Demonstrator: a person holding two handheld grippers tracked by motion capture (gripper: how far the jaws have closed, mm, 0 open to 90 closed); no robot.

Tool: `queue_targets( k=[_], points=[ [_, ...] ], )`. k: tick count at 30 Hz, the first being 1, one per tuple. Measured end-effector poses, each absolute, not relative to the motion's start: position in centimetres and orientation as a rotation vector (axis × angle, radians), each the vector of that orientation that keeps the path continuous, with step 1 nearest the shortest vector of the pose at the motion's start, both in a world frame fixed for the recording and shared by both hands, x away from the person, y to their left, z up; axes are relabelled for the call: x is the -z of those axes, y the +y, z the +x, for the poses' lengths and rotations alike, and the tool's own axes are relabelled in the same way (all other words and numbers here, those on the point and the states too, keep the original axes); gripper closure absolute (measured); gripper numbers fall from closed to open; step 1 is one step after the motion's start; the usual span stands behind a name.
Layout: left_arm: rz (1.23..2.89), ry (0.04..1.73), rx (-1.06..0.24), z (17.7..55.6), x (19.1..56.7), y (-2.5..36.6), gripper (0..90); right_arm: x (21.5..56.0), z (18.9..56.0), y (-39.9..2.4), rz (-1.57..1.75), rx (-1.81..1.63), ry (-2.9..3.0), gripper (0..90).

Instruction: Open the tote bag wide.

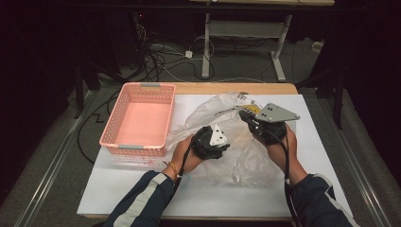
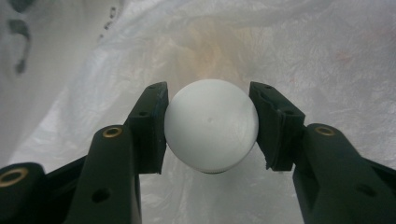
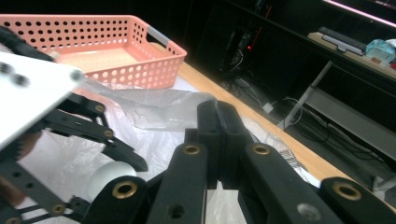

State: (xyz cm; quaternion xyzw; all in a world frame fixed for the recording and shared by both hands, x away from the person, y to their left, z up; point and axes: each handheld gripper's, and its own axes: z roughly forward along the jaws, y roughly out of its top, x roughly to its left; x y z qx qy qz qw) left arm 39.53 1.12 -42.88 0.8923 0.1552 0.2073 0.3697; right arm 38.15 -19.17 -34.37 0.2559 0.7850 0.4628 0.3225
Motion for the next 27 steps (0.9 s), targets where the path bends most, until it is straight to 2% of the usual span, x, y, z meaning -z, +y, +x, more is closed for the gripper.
queue_targets(
  k=[5, 15, 18, 24, 27],
  points=[
    [2.354, 0.311, -0.43, 39.2, 43.6, 0.1, 48.3, 34.5, 38.0, -19.0, 0.65, -1.213, 2.077, 90.0],
    [2.391, 0.334, -0.441, 38.9, 44.3, -0.7, 47.4, 35.0, 38.0, -19.0, 0.648, -1.202, 2.093, 90.0],
    [2.354, 0.363, -0.475, 38.7, 44.0, -0.6, 35.5, 35.1, 38.1, -19.0, 0.646, -1.197, 2.097, 90.0],
    [2.281, 0.275, -0.567, 35.9, 41.7, 0.1, 26.5, 35.5, 38.1, -18.9, 0.647, -1.187, 2.108, 90.0],
    [2.244, 0.215, -0.63, 33.5, 39.9, 1.7, 26.0, 35.8, 38.0, -19.0, 0.641, -1.18, 2.115, 90.0]
  ],
)
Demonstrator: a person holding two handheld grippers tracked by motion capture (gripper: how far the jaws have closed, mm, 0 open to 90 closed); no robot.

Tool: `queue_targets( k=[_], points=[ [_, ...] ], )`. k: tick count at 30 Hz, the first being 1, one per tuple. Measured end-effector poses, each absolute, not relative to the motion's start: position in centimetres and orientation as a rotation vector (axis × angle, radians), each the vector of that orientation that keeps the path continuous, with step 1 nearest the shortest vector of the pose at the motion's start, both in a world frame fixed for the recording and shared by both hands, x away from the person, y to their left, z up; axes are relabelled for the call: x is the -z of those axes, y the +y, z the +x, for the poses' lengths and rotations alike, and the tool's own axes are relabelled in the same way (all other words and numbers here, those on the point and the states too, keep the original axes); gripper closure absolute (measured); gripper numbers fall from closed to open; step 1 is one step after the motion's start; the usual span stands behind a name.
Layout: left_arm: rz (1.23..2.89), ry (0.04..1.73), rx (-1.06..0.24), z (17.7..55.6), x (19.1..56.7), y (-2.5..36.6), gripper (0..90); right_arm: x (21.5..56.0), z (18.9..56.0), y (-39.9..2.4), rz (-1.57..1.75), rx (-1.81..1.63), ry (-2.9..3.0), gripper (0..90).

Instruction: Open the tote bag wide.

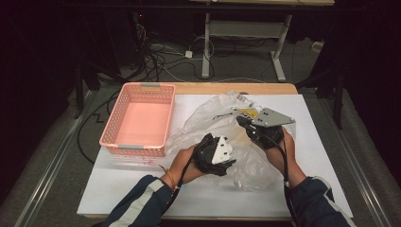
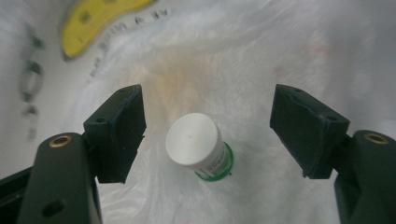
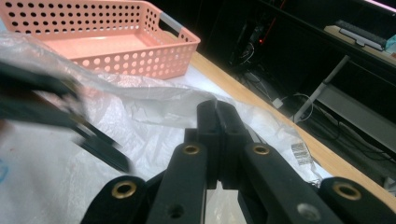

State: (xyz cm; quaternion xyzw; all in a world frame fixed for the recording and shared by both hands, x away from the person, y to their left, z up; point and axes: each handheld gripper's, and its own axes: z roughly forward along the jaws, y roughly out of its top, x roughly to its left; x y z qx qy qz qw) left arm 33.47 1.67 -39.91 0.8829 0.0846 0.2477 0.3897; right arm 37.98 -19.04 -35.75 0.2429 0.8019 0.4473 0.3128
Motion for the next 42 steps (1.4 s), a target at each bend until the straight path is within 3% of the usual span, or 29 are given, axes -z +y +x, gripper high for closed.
queue_targets(
  k=[7, 14, 18, 24, 31, 32, 34, 35, 38, 42],
  points=[
    [2.134, 0.285, -0.775, 29.5, 37.0, 7.7, 22.9, 36.1, 37.9, -19.4, 0.657, -1.18, 2.133, 90.0],
    [2.078, 0.494, -0.784, 29.4, 38.2, 14.2, 20.3, 36.4, 37.4, -19.1, 0.636, -1.171, 2.16, 90.0],
    [2.104, 0.574, -0.661, 31.0, 40.5, 15.2, 19.6, 36.9, 36.9, -19.0, 0.608, -1.156, 2.182, 90.0],
    [2.171, 0.622, -0.725, 32.6, 42.6, 14.0, 21.6, 37.6, 36.1, -19.7, 0.59, -1.138, 2.227, 90.0],
    [2.204, 0.638, -0.675, 33.2, 42.8, 13.9, 48.8, 37.4, 35.4, -20.4, 0.585, -1.156, 2.23, 90.0],
    [2.213, 0.637, -0.669, 33.2, 42.9, 13.9, 61.5, 37.5, 35.3, -20.5, 0.589, -1.151, 2.233, 89.9],
    [2.22, 0.64, -0.656, 33.3, 42.9, 13.8, 62.5, 37.5, 35.3, -20.5, 0.59, -1.15, 2.231, 89.9],
    [2.218, 0.639, -0.652, 33.3, 42.9, 13.8, 71.4, 37.6, 35.4, -20.7, 0.603, -1.158, 2.234, 90.0],
    [2.219, 0.626, -0.624, 33.3, 42.9, 13.8, 77.7, 37.6, 35.5, -20.7, 0.603, -1.158, 2.23, 89.2],
    [2.223, 0.614, -0.607, 33.2, 42.8, 13.6, 82.3, 37.4, 35.3, -21.0, 0.588, -1.186, 2.218, 71.2]
  ],
)
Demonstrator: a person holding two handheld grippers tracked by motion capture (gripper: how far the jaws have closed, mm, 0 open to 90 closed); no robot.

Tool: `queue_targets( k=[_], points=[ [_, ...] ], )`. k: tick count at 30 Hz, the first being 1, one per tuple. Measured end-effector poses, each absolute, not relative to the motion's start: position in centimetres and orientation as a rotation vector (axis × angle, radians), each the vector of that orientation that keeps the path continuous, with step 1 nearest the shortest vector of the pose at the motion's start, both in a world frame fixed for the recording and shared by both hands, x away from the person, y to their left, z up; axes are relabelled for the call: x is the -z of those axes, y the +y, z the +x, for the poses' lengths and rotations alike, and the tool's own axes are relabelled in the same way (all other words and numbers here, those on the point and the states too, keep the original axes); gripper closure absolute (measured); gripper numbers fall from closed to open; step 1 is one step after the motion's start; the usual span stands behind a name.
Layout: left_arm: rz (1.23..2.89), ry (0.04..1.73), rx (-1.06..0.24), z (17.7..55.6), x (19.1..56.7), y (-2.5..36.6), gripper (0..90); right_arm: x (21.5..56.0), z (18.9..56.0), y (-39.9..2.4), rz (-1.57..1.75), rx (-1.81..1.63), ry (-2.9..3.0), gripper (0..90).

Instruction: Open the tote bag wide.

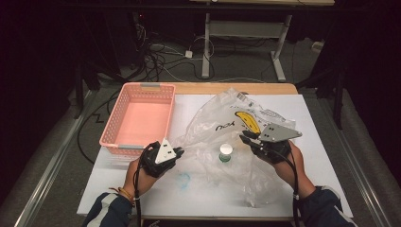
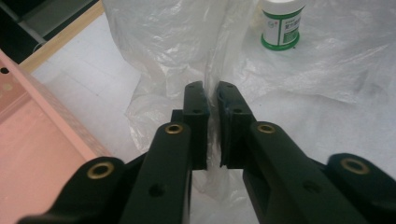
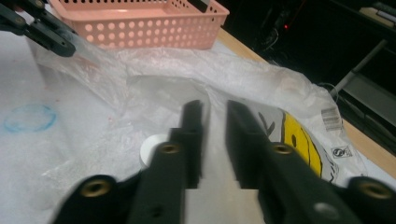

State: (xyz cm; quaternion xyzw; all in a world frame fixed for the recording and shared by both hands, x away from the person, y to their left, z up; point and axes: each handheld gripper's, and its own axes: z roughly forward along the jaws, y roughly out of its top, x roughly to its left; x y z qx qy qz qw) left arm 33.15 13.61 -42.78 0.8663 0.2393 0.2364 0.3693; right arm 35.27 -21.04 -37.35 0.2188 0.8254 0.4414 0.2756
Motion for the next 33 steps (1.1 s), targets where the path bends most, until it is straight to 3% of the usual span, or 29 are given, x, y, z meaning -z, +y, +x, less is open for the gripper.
queue_targets(
  k=[1, 2, 9, 19, 27, 32, 33],
  points=[
    [2.224, 0.613, -0.605, 33.1, 42.8, 13.6, 82.5, 37.0, 34.7, -21.4, 0.571, -1.213, 2.205, 57.7],
    [2.223, 0.61, -0.605, 33.1, 42.8, 13.5, 82.5, 36.7, 34.3, -21.7, 0.563, -1.217, 2.185, 53.4],
    [2.233, 0.609, -0.603, 33.1, 42.9, 13.4, 82.8, 36.2, 30.9, -24.0, 0.562, -1.262, 2.149, 44.2],
    [2.252, 0.616, -0.61, 33.2, 43.1, 13.1, 82.9, 40.5, 26.7, -27.2, 0.522, -1.211, 2.358, 27.6],
    [2.26, 0.613, -0.617, 33.4, 43.2, 12.9, 84.0, 44.8, 26.4, -25.9, 0.47, -1.001, 2.645, 19.0],
    [2.256, 0.619, -0.614, 33.4, 43.2, 13.1, 84.1, 46.0, 26.5, -25.2, 0.436, -0.956, 2.73, 20.3],
    [2.259, 0.618, -0.612, 33.4, 43.3, 13.0, 84.3, 46.5, 26.7, -25.0, 0.449, -0.944, 2.74, 24.0]
  ],
)
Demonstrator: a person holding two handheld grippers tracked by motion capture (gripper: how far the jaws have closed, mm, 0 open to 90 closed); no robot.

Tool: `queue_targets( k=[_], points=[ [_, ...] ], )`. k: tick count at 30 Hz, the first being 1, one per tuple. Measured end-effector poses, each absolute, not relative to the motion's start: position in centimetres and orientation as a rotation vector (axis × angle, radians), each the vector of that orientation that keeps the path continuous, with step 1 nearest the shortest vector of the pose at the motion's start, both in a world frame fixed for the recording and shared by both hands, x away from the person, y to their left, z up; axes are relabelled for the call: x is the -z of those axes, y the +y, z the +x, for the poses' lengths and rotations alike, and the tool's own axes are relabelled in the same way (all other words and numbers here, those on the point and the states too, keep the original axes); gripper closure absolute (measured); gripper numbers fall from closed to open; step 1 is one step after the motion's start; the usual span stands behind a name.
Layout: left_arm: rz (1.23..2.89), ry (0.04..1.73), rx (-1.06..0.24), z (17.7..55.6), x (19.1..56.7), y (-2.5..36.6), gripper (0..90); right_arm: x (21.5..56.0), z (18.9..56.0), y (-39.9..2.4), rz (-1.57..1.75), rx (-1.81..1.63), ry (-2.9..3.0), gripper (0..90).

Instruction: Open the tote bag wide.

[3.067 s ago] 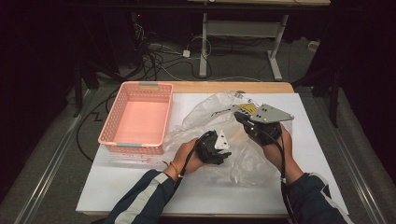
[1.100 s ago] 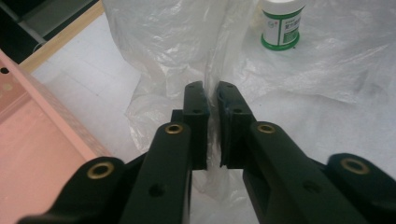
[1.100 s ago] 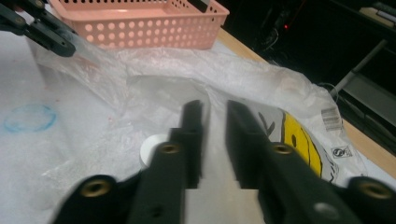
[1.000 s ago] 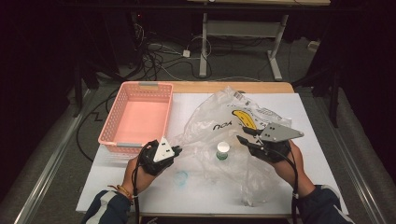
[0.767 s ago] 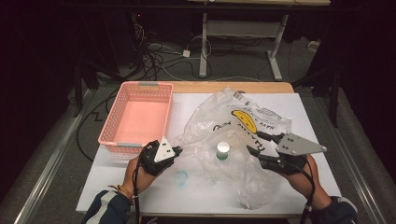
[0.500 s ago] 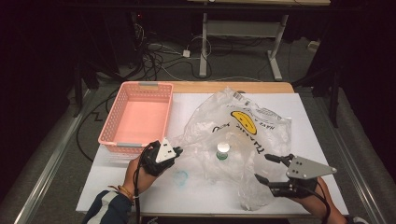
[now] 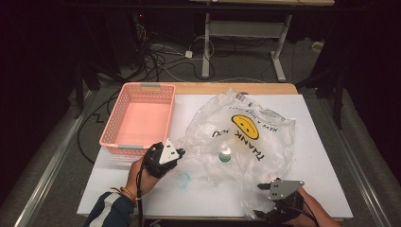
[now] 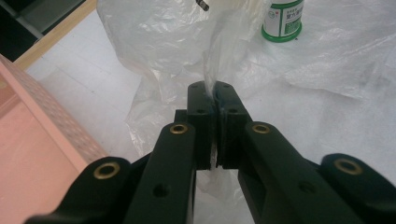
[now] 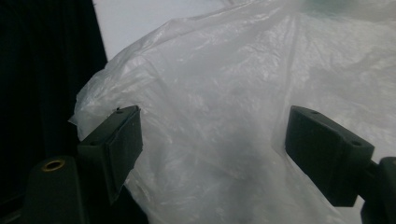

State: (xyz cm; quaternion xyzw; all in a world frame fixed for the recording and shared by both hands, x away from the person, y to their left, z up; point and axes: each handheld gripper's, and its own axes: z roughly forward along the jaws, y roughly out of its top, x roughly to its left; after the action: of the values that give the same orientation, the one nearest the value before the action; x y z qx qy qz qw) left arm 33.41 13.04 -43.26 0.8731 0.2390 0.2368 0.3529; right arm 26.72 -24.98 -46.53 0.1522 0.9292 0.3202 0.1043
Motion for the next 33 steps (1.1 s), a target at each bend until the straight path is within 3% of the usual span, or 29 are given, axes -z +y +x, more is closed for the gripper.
queue_targets(
  k=[3, 4, 8, 13, 33],
  points=[
    [2.263, 0.613, -0.614, 33.4, 43.3, 12.9, 84.3, 46.9, 27.2, -25.0, 0.479, -0.932, 2.747, 31.4],
    [2.264, 0.611, -0.613, 33.3, 43.3, 12.9, 84.4, 46.9, 27.5, -25.2, 0.504, -0.969, 2.749, 46.0],
    [2.27, 0.606, -0.609, 33.3, 43.3, 12.9, 84.3, 46.8, 28.0, -25.3, 0.541, -0.964, 2.736, 59.9],
    [2.281, 0.596, -0.61, 33.4, 43.5, 12.7, 84.3, 46.6, 28.3, -24.9, 0.545, -0.91, 2.677, 85.8],
    [2.177, 0.609, -0.665, 32.9, 42.0, 13.8, 84.1, 43.2, 27.4, -25.2, 0.513, -1.112, 2.396, 89.3]
  ],
)
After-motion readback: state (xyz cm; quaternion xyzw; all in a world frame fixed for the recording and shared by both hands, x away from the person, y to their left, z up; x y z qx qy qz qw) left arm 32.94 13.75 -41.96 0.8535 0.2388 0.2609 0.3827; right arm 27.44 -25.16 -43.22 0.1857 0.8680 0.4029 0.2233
